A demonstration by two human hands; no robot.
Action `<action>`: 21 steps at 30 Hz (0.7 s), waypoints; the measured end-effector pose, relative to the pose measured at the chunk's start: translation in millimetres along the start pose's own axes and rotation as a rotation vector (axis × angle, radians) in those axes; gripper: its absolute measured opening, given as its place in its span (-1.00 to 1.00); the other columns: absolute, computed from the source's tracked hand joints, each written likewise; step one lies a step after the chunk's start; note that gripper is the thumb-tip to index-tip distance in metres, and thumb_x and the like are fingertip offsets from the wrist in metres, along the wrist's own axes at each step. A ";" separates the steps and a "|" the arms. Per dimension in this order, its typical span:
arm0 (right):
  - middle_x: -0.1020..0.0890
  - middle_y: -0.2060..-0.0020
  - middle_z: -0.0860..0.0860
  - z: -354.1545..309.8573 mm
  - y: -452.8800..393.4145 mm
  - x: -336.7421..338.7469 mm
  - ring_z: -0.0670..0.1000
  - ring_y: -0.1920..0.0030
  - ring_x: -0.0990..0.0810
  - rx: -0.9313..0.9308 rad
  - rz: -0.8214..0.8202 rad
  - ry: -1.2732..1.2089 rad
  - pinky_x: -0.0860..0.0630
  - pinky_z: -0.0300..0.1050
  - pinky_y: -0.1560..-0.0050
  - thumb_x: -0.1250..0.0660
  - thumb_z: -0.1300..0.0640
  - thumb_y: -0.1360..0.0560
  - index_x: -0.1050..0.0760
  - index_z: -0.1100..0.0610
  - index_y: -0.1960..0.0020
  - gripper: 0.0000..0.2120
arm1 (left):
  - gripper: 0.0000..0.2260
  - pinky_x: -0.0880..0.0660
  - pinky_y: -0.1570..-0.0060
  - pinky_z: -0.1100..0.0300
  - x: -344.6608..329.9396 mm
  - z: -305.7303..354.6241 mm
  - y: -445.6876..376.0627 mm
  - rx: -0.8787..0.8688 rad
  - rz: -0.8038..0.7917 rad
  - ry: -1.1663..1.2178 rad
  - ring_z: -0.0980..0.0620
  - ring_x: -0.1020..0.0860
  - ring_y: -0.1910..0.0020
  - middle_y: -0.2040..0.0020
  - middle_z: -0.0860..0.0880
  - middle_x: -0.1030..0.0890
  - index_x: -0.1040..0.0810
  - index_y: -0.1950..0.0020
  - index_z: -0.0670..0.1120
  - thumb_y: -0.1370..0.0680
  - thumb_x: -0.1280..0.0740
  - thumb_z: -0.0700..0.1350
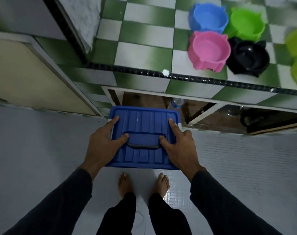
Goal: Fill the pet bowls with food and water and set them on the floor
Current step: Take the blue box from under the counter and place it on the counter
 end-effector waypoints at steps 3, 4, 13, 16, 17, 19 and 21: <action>-0.31 -0.12 -0.01 -27.6 4.6 32.8 -0.04 -0.02 -0.37 0.021 0.011 -0.001 -0.38 -0.17 -0.04 -0.23 -0.39 -0.50 0.00 -0.36 -0.57 -0.27 | -0.31 -0.27 -0.27 0.50 25.1 33.9 6.0 -0.013 0.017 0.000 0.31 -0.37 -0.36 -0.44 0.26 -0.36 -0.35 -0.57 0.26 -0.48 -0.53 0.16; -0.32 -0.13 0.00 -37.2 6.0 43.6 -0.03 -0.03 -0.38 0.025 0.019 -0.007 -0.39 -0.18 -0.05 -0.25 -0.37 -0.50 -0.01 -0.35 -0.58 -0.27 | -0.31 -0.25 -0.26 0.53 32.9 45.0 7.5 -0.020 0.024 -0.002 0.34 -0.35 -0.36 -0.44 0.27 -0.34 -0.35 -0.57 0.25 -0.49 -0.53 0.15; -0.37 -0.10 0.05 -110.3 12.6 121.1 0.02 0.01 -0.41 0.053 0.109 -0.029 -0.43 -0.14 -0.09 -0.31 -0.34 -0.50 -0.10 -0.33 -0.58 -0.28 | -0.33 -0.33 -0.31 0.38 89.4 125.1 6.3 -0.051 0.072 0.078 0.44 -0.37 -0.29 -0.39 0.36 -0.34 -0.38 -0.54 0.29 -0.46 -0.55 0.15; -0.39 -0.05 0.05 -125.6 11.0 138.2 0.03 0.02 -0.46 0.052 0.141 -0.017 -0.48 -0.08 -0.12 -0.28 -0.38 -0.47 -0.09 -0.34 -0.57 -0.26 | -0.32 -0.37 -0.21 0.43 104.5 146.7 3.4 -0.072 0.072 0.074 0.55 -0.44 -0.11 -0.28 0.47 -0.35 -0.37 -0.53 0.32 -0.46 -0.55 0.17; -0.38 -0.02 0.03 -130.3 10.4 142.8 0.01 0.06 -0.46 0.053 0.151 -0.011 -0.48 -0.08 -0.08 -0.27 -0.41 -0.46 -0.08 -0.35 -0.57 -0.25 | -0.32 -0.39 -0.18 0.44 109.3 153.5 2.8 -0.085 0.076 0.067 0.58 -0.43 -0.06 -0.23 0.49 -0.35 -0.36 -0.53 0.31 -0.46 -0.54 0.18; -0.35 0.04 -0.02 -139.9 8.6 151.1 -0.08 0.15 -0.42 0.061 0.174 -0.009 -0.44 -0.12 0.00 -0.25 -0.43 -0.44 -0.07 -0.36 -0.56 -0.25 | -0.32 -0.45 -0.22 0.34 118.4 165.6 0.6 -0.108 0.089 0.054 0.44 -0.47 -0.11 -0.24 0.42 -0.39 -0.36 -0.54 0.29 -0.46 -0.54 0.18; -0.36 0.05 -0.01 -148.6 6.0 159.1 -0.06 0.15 -0.40 0.076 0.203 -0.017 -0.39 -0.15 -0.01 -0.26 -0.43 -0.44 -0.08 -0.35 -0.56 -0.24 | -0.32 -0.48 -0.25 0.26 126.9 176.5 -2.2 -0.129 0.102 0.044 0.26 -0.50 -0.21 -0.29 0.33 -0.43 -0.37 -0.55 0.27 -0.47 -0.53 0.18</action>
Point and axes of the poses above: each hand's wrist, its own y-axis away from the middle knuckle, its own x-axis out of the back of the hand, z = x × y, the point moved 3 cm from there along -y, towards the middle knuckle
